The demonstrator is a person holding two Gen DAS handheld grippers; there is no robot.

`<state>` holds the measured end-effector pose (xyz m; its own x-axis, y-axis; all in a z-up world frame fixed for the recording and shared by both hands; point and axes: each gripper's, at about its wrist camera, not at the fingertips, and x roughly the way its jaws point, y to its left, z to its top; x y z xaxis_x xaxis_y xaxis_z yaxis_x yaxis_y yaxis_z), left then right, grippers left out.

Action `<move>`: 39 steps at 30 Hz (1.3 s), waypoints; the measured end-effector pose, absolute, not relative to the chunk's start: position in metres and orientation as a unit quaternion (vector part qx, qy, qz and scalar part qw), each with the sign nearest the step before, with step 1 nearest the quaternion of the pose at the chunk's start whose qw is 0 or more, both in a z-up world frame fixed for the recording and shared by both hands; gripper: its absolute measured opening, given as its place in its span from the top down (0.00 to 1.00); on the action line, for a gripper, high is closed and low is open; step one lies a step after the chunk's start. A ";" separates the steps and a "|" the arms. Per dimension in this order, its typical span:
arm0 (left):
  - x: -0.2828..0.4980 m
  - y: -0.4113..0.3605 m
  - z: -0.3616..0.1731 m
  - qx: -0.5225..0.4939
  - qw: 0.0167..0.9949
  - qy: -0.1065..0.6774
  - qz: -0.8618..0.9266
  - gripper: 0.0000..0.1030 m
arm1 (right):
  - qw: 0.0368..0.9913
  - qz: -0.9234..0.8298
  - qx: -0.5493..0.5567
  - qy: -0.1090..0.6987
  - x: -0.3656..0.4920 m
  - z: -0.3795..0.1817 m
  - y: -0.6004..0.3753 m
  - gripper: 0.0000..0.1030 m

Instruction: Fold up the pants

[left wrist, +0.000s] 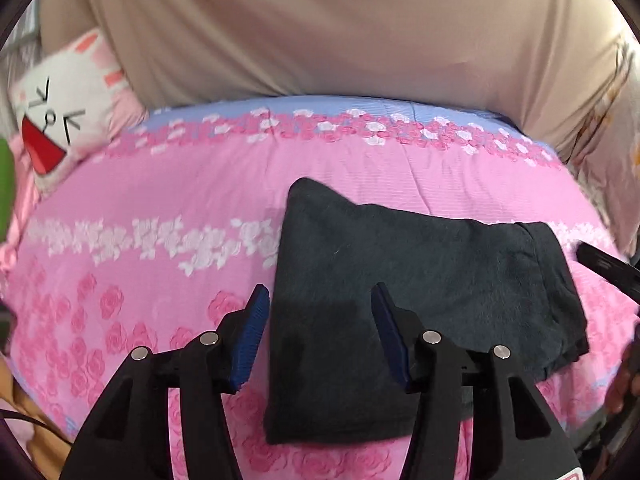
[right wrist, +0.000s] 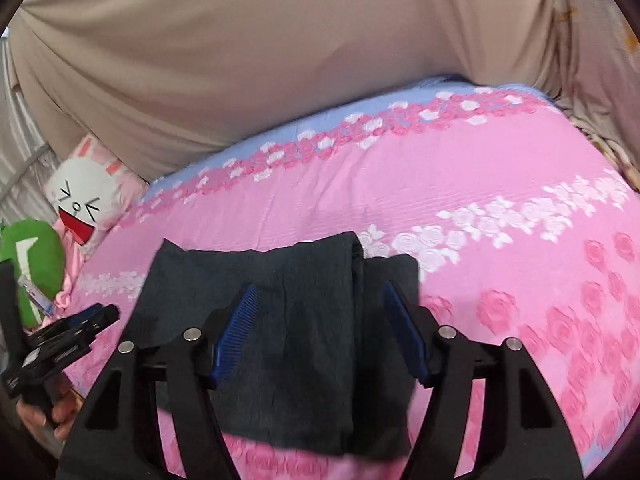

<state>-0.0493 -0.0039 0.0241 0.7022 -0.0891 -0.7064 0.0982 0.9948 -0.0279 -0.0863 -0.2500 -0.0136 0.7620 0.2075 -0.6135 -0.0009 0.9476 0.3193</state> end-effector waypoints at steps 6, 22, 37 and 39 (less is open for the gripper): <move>-0.041 -0.020 0.004 0.021 0.909 0.413 -0.052 0.50 | 0.921 0.053 0.174 0.346 -0.064 -0.037 -0.240 0.82; -0.034 -0.022 -0.024 0.042 0.901 0.431 -0.029 0.38 | 0.940 0.043 0.155 0.300 -0.127 -0.010 -0.245 0.75; -0.061 -0.036 0.002 0.023 0.910 0.404 -0.088 0.22 | 0.918 0.070 0.144 0.362 -0.144 -0.038 -0.254 0.54; -0.072 -0.055 0.007 0.039 0.910 0.394 -0.124 0.18 | 0.911 0.080 0.157 0.374 -0.143 -0.050 -0.258 0.61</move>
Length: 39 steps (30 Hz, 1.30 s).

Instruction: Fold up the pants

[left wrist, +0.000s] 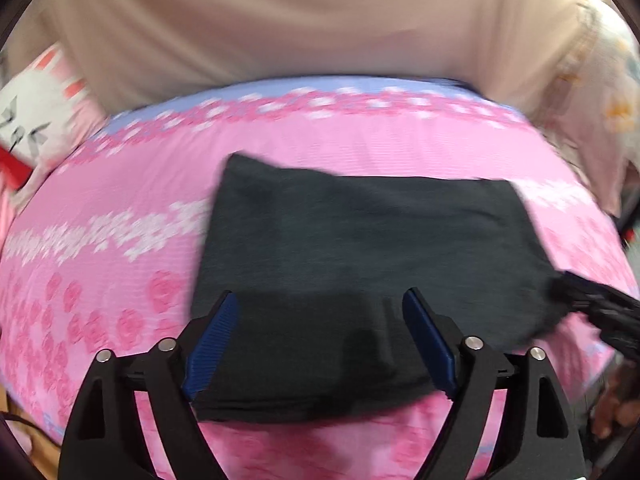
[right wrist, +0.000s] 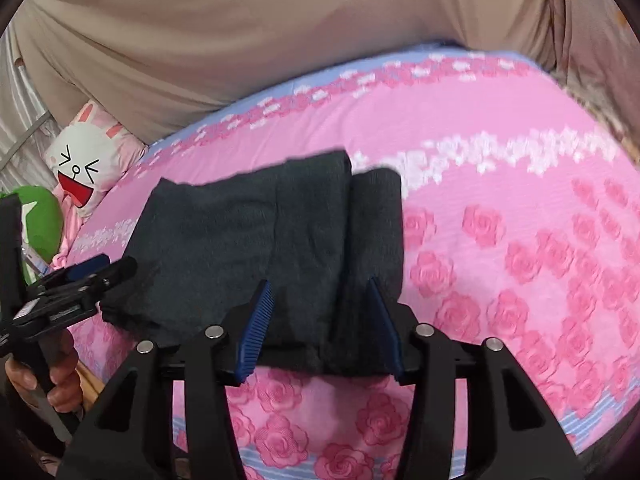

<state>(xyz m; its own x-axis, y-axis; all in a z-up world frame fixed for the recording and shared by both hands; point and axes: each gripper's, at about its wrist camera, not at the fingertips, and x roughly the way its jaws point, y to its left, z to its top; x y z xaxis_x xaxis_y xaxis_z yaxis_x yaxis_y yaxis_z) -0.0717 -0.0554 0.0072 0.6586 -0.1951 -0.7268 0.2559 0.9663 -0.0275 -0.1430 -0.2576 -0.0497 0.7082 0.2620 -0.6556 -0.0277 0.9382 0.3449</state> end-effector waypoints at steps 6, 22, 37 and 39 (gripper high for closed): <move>-0.095 -0.121 -0.001 0.114 0.889 0.389 -0.213 0.16 | 0.900 0.152 0.217 0.346 -0.142 -0.027 -0.265 0.94; -0.040 -0.108 0.019 -0.008 0.895 0.386 -0.224 0.96 | 0.908 0.172 0.233 0.302 -0.125 -0.002 -0.269 0.85; -0.044 -0.088 0.039 -0.015 0.907 0.365 -0.210 0.96 | 0.914 0.139 0.136 0.356 -0.095 -0.034 -0.236 0.91; -0.050 -0.089 0.041 -0.012 0.907 0.361 -0.217 0.96 | 0.928 0.127 0.126 0.327 -0.112 -0.018 -0.241 0.93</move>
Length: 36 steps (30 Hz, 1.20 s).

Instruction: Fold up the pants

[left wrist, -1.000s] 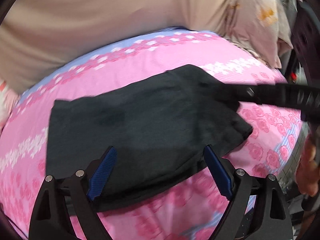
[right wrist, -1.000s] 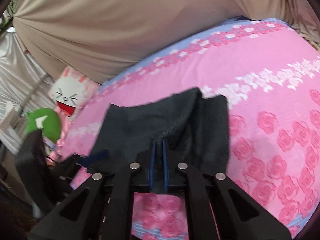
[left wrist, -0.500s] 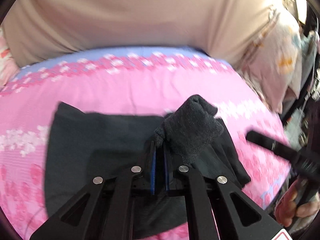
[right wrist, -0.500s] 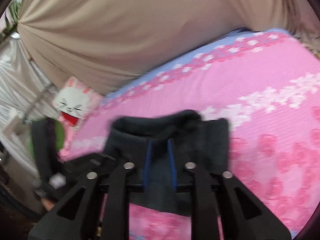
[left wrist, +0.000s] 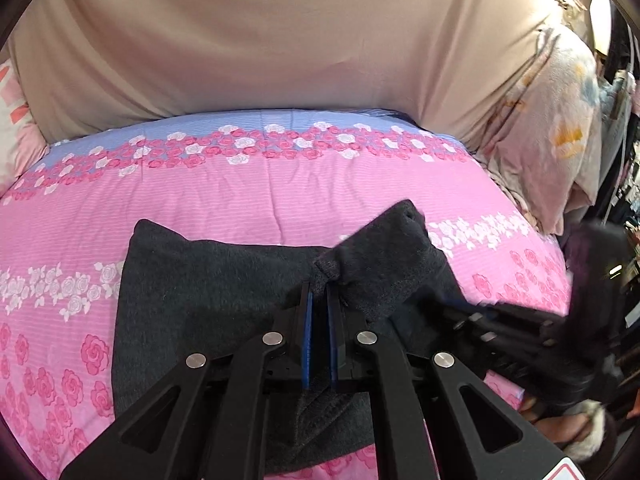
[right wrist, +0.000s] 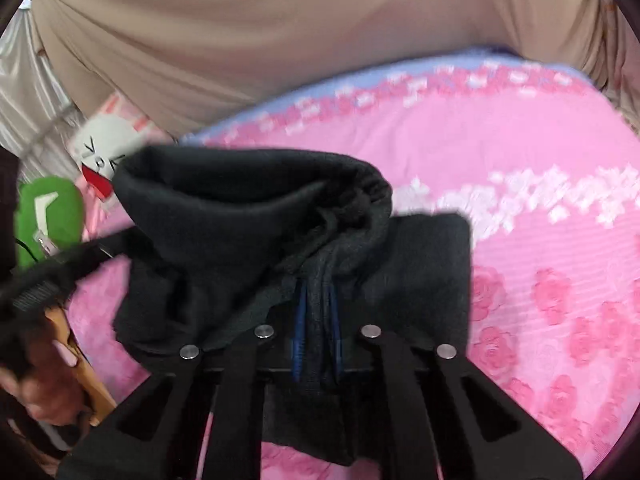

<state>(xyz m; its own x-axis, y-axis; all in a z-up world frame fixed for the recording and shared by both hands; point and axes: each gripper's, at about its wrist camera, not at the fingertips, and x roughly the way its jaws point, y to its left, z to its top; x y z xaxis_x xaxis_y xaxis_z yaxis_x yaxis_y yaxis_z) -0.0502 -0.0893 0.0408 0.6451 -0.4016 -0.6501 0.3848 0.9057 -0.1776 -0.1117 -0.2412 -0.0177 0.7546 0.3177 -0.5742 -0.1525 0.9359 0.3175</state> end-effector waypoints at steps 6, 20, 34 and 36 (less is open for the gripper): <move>-0.061 -0.119 0.019 0.007 0.883 0.390 -0.261 0.96 | 0.921 0.030 0.149 0.357 -0.115 -0.045 -0.287 0.91; -0.099 -0.130 0.002 0.028 0.851 0.411 -0.324 0.38 | 0.900 0.137 0.237 0.339 -0.119 -0.028 -0.282 0.44; -0.057 0.004 0.023 -0.077 0.911 0.390 -0.114 0.38 | 0.923 0.159 0.169 0.307 -0.121 0.007 -0.233 0.84; -0.058 0.013 0.023 -0.077 0.915 0.383 -0.102 0.38 | 0.934 0.136 0.135 0.301 -0.127 0.013 -0.231 0.83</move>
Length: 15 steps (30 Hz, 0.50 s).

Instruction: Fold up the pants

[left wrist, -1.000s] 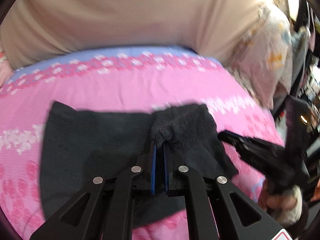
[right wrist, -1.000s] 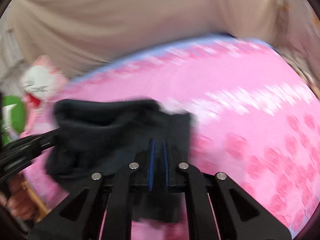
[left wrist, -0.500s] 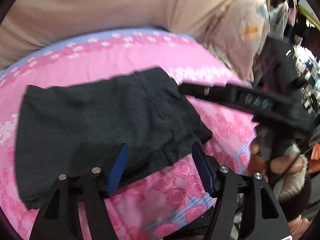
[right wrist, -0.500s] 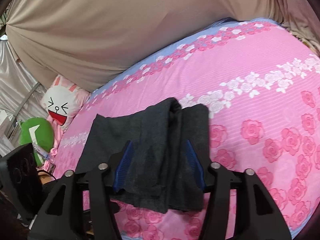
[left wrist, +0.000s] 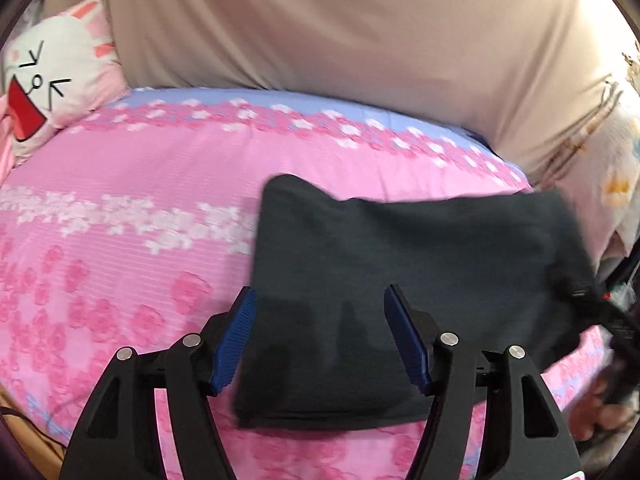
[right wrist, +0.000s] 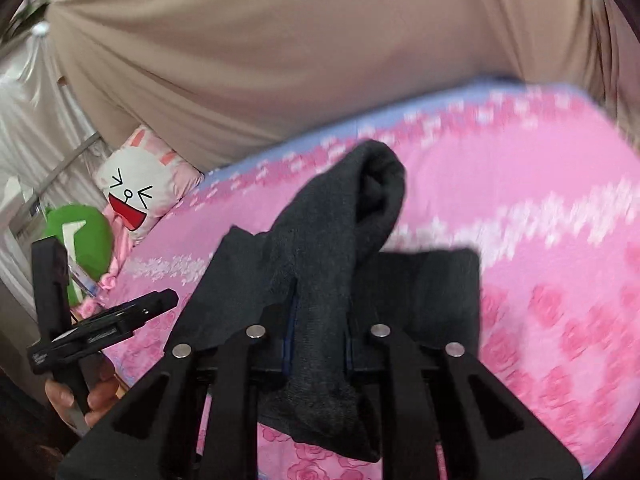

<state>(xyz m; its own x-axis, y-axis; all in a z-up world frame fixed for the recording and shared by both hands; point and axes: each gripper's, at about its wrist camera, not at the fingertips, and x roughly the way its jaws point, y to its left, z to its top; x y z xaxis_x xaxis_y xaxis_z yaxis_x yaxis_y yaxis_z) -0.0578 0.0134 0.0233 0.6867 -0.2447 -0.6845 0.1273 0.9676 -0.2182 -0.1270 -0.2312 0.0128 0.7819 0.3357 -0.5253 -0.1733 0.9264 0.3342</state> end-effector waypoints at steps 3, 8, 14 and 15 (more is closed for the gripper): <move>-0.049 0.014 0.008 -0.064 0.913 0.394 -0.087 0.37 | 0.913 0.091 0.114 0.380 -0.103 -0.037 -0.235 0.80; -0.039 0.010 -0.017 -0.034 0.905 0.421 -0.053 0.37 | 0.925 0.056 0.163 0.338 -0.121 -0.020 -0.248 0.75; -0.034 0.005 -0.032 -0.024 0.899 0.435 -0.047 0.37 | 0.923 0.156 0.108 0.334 -0.096 0.017 -0.195 0.77; -0.033 0.004 -0.033 -0.026 0.898 0.437 -0.046 0.36 | 0.914 0.157 0.091 0.362 -0.075 0.002 -0.187 0.80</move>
